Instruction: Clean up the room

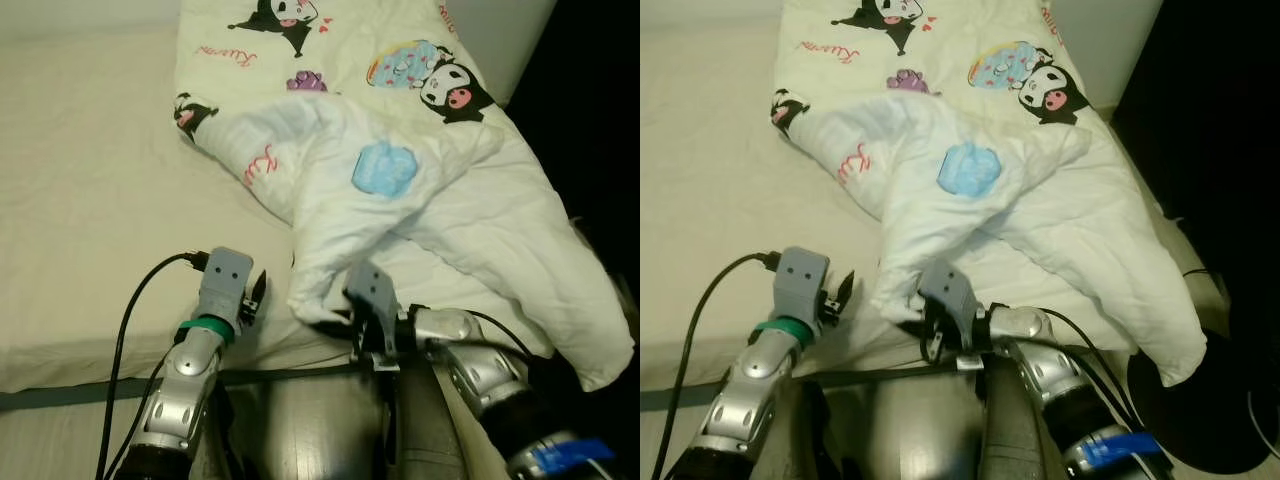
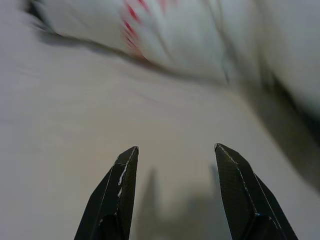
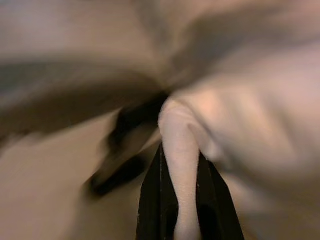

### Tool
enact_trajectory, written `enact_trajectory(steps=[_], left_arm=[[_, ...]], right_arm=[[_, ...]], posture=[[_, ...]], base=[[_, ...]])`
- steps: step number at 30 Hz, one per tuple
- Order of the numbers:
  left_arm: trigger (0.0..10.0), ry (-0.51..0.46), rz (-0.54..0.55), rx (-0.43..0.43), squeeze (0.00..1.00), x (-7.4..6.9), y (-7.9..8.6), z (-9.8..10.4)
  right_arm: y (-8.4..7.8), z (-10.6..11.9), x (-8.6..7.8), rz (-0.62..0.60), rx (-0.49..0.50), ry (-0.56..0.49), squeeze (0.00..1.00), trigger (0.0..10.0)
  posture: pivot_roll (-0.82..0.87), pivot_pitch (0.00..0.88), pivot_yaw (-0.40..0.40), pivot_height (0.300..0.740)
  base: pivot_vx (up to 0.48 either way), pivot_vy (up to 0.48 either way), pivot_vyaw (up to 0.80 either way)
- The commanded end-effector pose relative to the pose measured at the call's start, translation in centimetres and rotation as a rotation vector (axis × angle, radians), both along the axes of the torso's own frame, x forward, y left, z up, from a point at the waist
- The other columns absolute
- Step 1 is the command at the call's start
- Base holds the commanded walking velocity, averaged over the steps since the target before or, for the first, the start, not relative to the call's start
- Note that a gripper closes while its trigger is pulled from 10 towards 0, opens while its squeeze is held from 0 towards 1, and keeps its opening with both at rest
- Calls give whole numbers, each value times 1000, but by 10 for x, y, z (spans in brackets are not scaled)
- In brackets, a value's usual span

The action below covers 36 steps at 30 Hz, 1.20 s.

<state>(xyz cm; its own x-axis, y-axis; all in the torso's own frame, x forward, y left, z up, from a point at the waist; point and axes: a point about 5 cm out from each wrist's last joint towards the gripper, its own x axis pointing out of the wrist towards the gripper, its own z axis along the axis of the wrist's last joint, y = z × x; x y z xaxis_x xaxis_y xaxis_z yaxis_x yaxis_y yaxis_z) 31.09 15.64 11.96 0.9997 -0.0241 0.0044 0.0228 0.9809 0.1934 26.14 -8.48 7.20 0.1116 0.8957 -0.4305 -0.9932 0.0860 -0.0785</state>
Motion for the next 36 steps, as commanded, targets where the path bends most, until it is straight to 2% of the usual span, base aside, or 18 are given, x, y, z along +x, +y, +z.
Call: enact_trajectory(steps=[1,3,7,10,11,12,15,16,17,18,20,23,27,28,29,30,34,36], left_arm=[[10000,10,37,-2,0,-2,6,-2],[10000,-12,98,12,0,-1,14,1],[10000,-42,126,17,0,-2,19,7],[10000,-60,53,1,0,-6,13,14],[10000,-82,-34,10,0,-11,7,23],[10000,-92,-63,19,0,-13,5,27],[10000,-109,-110,29,0,-17,0,33],[10000,-113,-118,31,0,-17,-1,34],[10000,-118,-127,25,0,-18,-2,36],[10000,-123,-132,23,0,-17,-4,38],[10000,-129,-134,21,0,-17,-6,40],[10000,-123,-125,22,0,-15,-6,38],[10000,-113,-124,23,0,-16,-6,39],[10000,-112,-124,23,0,-16,-6,39],[10000,-112,-124,23,0,-16,-6,39],[10000,-112,-129,19,0,-16,-8,40],[10000,-113,-136,13,0,-16,-11,42],[10000,-118,-184,14,0,-16,-23,45]], right_arm=[[18,-8,-18,141,-12,31,0,10000],[14,-6,-27,175,3,67,0,10000],[13,-1,-18,97,20,0,0,10000],[11,4,-2,-41,48,-74,0,10000],[5,15,21,-246,135,-124,0,10000],[2,21,29,-322,171,-148,0,10000],[-4,31,41,-444,236,-213,0,10000],[-6,34,44,-476,252,-238,518,10000],[-9,37,47,-499,270,-238,518,10000],[-8,41,45,-475,305,-202,1000,10000],[-6,45,41,-430,343,-151,1000,10000],[4,54,11,-189,375,-7,1000,10000],[7,60,-16,-27,348,61,1000,10000],[6,62,-27,28,340,93,894,10000],[6,62,-27,28,340,93,894,10000],[2,64,-44,97,333,135,0,10000],[-2,65,-54,132,327,160,0,10000],[-12,57,-61,120,287,217,0,10000]], posture=[[-75,184,84,515],[-79,178,82,515],[-79,178,82,515],[-83,173,79,515],[-72,172,76,515],[-72,172,76,515],[-72,172,76,515],[-72,172,76,515],[-63,171,76,515],[-63,167,79,515],[-63,167,79,515],[-66,167,79,515],[-66,167,79,515],[-73,167,79,515],[-73,167,79,515],[-77,168,77,515],[-77,168,77,515],[-85,174,75,515]], base=[[0,0,0],[0,0,0],[0,0,0],[0,0,0],[0,0,0],[0,0,0],[0,0,0],[0,0,0],[0,0,0],[0,0,0],[0,0,0],[0,0,0],[0,0,0],[0,0,0],[0,0,0],[0,0,0],[0,0,0],[0,0,0]])
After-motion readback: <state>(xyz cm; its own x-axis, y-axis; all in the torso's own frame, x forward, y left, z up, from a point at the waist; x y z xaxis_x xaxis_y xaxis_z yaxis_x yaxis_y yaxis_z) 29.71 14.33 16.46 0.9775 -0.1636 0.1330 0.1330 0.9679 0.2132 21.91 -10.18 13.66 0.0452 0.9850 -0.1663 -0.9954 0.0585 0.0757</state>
